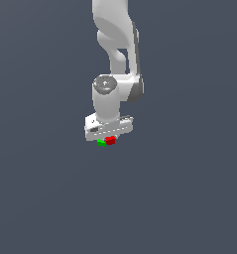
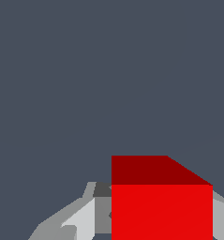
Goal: Stack the red cube on top of the green cube.
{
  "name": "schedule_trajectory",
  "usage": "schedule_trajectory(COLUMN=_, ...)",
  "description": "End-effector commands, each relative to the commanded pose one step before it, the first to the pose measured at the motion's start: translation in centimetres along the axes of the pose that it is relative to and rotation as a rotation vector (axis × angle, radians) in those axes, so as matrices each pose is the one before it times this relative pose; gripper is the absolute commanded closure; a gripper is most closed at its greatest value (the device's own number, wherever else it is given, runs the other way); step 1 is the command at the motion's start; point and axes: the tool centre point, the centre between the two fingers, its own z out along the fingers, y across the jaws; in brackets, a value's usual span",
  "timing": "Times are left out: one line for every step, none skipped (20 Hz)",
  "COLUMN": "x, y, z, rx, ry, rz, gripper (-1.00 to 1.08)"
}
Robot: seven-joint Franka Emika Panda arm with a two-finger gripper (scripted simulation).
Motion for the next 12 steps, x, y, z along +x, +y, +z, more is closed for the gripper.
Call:
schedule_trajectory(x=0.002, y=-0.006, z=-0.848, rx=0.00028, ry=-0.00077, rz=-0.00005, gripper=1.08)
schedule_trajectory(x=0.011, y=0.002, z=-0.174, rx=0.0, ry=0.0, rz=0.0, gripper=1.08)
schedule_trajectory(x=0.007, y=0.002, z=-0.104, rx=0.0, ry=0.0, rz=0.0, gripper=1.08)
schedule_trajectory(x=0.002, y=0.001, z=-0.034, rx=0.0, ry=0.0, rz=0.0, gripper=1.08)
schedule_trajectory(x=0.016, y=0.012, z=0.17, rx=-0.00018, ry=0.00096, rz=0.00005, gripper=1.08)
schedule_trajectory(x=-0.024, y=0.012, z=0.021, rx=0.0, ry=0.0, rz=0.0, gripper=1.08)
schedule_trajectory(x=-0.071, y=0.038, z=0.064, rx=0.0, ry=0.0, rz=0.0, gripper=1.08)
schedule_trajectory(x=-0.118, y=0.064, z=0.108, rx=0.0, ry=0.0, rz=0.0, gripper=1.08)
schedule_trajectory(x=-0.165, y=0.092, z=0.154, rx=0.0, ry=0.0, rz=0.0, gripper=1.08)
schedule_trajectory(x=-0.21, y=0.122, z=0.201, rx=0.0, ry=0.0, rz=0.0, gripper=1.08)
schedule_trajectory(x=-0.256, y=0.153, z=0.249, rx=0.0, ry=0.0, rz=0.0, gripper=1.08)
schedule_trajectory(x=-0.301, y=0.184, z=0.298, rx=0.0, ry=0.0, rz=0.0, gripper=1.08)
